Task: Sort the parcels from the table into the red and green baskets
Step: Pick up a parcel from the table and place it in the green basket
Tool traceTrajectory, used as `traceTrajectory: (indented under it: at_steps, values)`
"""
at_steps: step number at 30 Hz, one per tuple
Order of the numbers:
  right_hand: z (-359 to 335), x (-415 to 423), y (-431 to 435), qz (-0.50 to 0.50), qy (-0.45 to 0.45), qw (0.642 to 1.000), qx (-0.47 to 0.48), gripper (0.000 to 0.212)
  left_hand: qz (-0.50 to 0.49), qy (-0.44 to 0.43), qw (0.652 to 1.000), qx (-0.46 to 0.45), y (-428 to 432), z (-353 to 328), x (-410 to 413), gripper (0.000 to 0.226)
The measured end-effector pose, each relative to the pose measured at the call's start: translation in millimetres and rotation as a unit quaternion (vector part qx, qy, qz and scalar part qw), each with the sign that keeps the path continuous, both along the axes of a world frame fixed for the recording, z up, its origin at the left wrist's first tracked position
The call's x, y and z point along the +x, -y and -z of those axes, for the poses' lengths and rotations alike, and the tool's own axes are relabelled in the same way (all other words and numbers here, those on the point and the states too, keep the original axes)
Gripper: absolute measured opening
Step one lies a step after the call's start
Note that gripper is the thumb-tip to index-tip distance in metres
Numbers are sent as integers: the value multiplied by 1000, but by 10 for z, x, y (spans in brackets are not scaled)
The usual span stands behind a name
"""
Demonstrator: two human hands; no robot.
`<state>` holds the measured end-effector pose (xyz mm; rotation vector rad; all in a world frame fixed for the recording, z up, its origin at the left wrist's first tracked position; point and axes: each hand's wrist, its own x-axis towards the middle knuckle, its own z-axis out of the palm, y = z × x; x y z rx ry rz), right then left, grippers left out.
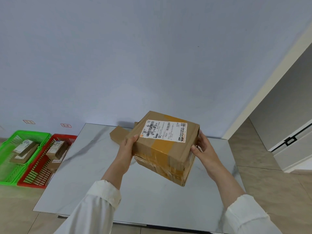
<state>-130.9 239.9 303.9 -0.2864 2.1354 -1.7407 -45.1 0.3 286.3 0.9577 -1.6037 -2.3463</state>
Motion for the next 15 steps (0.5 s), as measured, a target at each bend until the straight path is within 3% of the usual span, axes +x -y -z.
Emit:
traceTrajectory:
  at_steps: [2,4,10,15]
  values:
    - [0,6,25,31,1,999,-16,60,-21,-8,1000,-14,-46,-27,-58,46]
    - [14,39,68,54,3,998,-24,61,-68,1,997,-25,-114,-50,-128,28]
    - [80,228,229,117,-15,993,-29,59,-41,-4,998,51,-356,-85,-159,87]
    - [147,371,276,113,-3,993,-17,53,20,-30,998,52,-488,-71,-65,62]
